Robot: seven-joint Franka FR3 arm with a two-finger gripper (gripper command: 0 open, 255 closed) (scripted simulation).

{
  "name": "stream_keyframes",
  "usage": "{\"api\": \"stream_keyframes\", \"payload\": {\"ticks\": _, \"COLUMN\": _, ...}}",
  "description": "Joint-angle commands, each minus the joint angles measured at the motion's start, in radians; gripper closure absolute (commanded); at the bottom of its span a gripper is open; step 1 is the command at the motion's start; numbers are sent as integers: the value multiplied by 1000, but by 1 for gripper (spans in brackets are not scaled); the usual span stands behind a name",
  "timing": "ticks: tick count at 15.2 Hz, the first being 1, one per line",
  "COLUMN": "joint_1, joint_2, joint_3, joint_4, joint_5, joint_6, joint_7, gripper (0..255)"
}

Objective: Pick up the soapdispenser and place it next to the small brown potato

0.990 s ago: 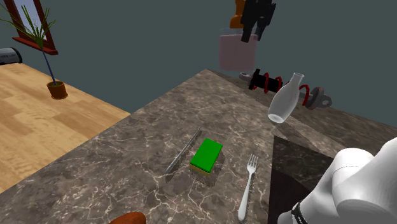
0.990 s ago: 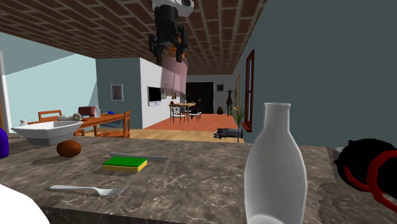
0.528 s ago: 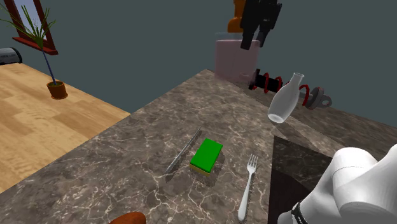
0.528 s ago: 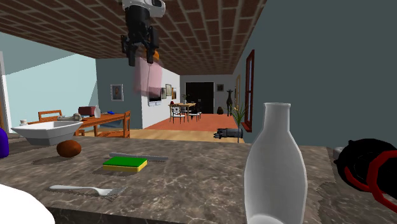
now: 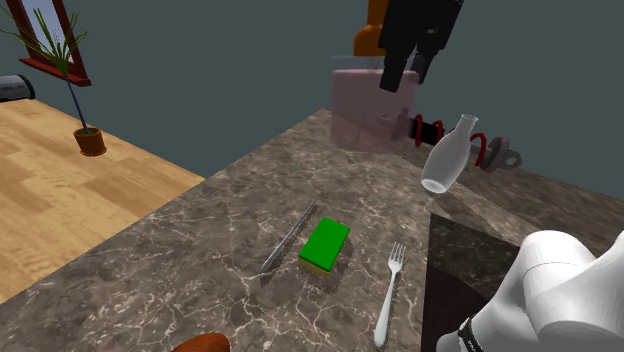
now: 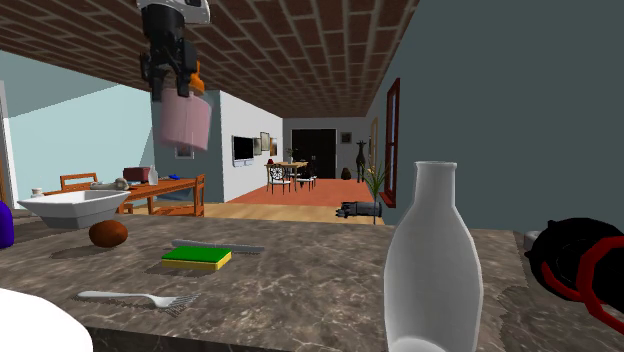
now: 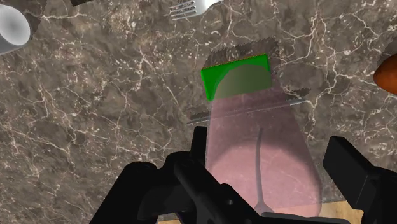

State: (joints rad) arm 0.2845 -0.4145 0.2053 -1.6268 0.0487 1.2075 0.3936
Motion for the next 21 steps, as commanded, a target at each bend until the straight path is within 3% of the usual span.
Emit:
{"api": "stream_keyframes", "payload": {"ticks": 1, "joint_1": 14, "joint_2": -6, "joint_3": 42, "joint_4": -4, "joint_5": 20, "joint_6": 0, "joint_7": 61, "gripper": 255}}
{"api": "stream_keyframes", "payload": {"ticks": 12, "joint_1": 72, "joint_2": 62, "joint_3": 277, "joint_4": 97, "joint_5": 91, "joint_6": -15, "joint_7": 374, "gripper": 255}}
{"api": "stream_keyframes", "payload": {"ticks": 19, "joint_1": 110, "joint_2": 205, "joint_3": 472, "joint_4": 246, "joint_5": 67, "joint_6": -20, "joint_7": 612, "gripper": 255}}
{"api": "stream_keyframes", "payload": {"ticks": 21, "joint_1": 113, "joint_2": 202, "joint_3": 476, "joint_4": 228, "joint_5": 69, "joint_6": -5, "joint_7": 619, "gripper": 255}}
